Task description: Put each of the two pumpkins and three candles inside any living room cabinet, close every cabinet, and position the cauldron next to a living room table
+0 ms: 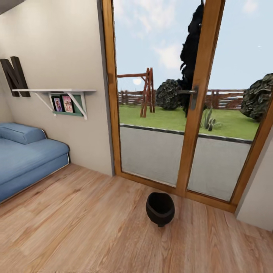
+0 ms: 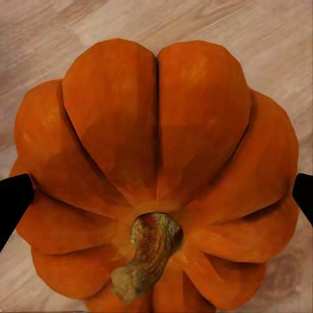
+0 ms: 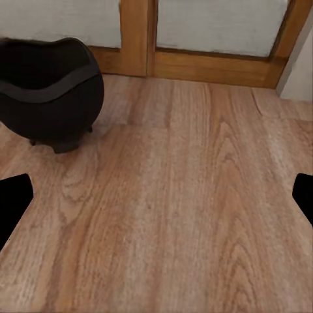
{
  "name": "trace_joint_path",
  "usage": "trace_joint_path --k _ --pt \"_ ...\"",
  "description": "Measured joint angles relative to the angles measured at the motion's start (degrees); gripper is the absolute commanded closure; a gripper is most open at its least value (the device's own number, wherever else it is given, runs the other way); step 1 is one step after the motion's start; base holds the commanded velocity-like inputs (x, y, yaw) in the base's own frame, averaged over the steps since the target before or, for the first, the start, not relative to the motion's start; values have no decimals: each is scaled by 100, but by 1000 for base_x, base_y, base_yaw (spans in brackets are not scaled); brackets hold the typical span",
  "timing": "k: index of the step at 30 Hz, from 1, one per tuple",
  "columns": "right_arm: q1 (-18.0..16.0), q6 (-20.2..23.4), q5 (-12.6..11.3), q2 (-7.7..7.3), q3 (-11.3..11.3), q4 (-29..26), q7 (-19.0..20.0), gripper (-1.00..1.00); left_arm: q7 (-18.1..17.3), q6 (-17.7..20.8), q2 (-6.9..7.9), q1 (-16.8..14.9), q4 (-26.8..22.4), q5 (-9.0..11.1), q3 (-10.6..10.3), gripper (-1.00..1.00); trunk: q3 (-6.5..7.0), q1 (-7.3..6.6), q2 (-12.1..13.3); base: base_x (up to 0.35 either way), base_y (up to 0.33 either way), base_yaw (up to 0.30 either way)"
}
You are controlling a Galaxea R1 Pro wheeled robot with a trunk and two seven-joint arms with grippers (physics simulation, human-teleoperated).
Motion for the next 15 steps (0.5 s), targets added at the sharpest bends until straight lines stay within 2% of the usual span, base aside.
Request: trace_joint_path --k 4,10,15 --pt "0 -13 4 -1 1 11 -1 -100 -9 11 -8 0 5 -17 -22 100 0 1 0 -64 0 268" --pt "0 7 6 -1 2 21 3 -100 -3 34 -10 0 7 -6 -9 100 -1 3 0 -295 -15 274" --pt "0 27 7 5 2 33 2 -100 -8 47 -6 1 7 -2 -1 100 0 2 1 -234 -229 274"
